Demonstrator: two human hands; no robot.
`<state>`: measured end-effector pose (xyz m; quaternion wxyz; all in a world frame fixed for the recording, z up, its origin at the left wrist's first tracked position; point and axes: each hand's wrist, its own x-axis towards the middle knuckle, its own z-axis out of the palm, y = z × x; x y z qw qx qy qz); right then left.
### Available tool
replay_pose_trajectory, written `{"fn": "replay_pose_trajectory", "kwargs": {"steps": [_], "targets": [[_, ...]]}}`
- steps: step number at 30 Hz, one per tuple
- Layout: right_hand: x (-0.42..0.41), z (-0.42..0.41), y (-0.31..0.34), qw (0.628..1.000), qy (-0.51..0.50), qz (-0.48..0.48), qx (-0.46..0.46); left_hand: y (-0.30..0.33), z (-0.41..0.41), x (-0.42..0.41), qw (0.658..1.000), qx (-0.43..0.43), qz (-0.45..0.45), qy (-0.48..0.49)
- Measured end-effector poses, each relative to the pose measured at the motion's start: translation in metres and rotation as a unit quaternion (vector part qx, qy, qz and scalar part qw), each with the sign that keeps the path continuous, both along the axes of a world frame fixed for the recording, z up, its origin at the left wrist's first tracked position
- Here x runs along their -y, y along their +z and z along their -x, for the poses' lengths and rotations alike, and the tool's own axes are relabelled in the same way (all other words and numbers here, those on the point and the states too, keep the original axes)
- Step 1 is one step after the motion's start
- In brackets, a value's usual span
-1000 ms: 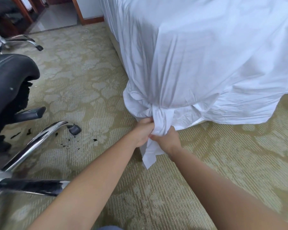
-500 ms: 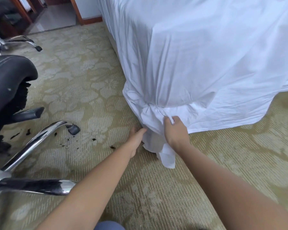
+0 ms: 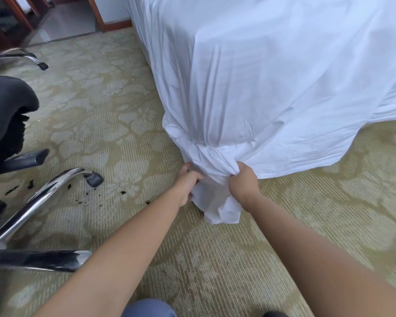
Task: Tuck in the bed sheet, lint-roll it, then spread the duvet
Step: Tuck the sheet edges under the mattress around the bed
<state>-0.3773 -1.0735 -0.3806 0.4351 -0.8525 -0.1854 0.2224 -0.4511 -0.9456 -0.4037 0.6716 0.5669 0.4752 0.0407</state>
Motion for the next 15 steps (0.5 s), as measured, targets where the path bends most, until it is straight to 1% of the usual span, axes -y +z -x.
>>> {"fn": "replay_pose_trajectory", "kwargs": {"steps": [3, 6, 7, 9, 11, 12, 13, 15], "targets": [[0.003, -0.003, -0.001, 0.999, 0.016, -0.027, -0.033, -0.003, -0.006, 0.002, 1.000, 0.006, 0.015, 0.015], [0.007, -0.006, 0.002, 0.994, 0.077, -0.017, -0.078, -0.008, -0.010, 0.003, 0.999, 0.013, 0.031, 0.001], [0.008, -0.007, 0.003, 0.992, 0.099, -0.003, -0.077, -0.010, -0.011, 0.003, 1.000, 0.008, 0.028, -0.010], [0.009, -0.010, 0.004, 0.988, 0.133, 0.064, -0.034, -0.013, -0.012, 0.003, 0.999, 0.000, 0.024, -0.023], [0.010, -0.010, 0.005, 0.979, 0.134, 0.143, 0.051, -0.014, -0.011, 0.003, 1.000, -0.005, 0.018, -0.026], [0.011, -0.010, 0.006, 0.977, 0.124, 0.153, 0.081, -0.013, -0.011, 0.003, 0.999, -0.005, 0.018, -0.026], [0.011, -0.008, 0.007, 0.979, 0.111, 0.143, 0.087, -0.012, -0.010, 0.003, 0.999, -0.003, 0.019, -0.026], [0.009, -0.006, 0.009, 0.986, 0.094, 0.122, 0.057, -0.011, -0.009, 0.003, 0.999, -0.002, 0.015, -0.028]]}}
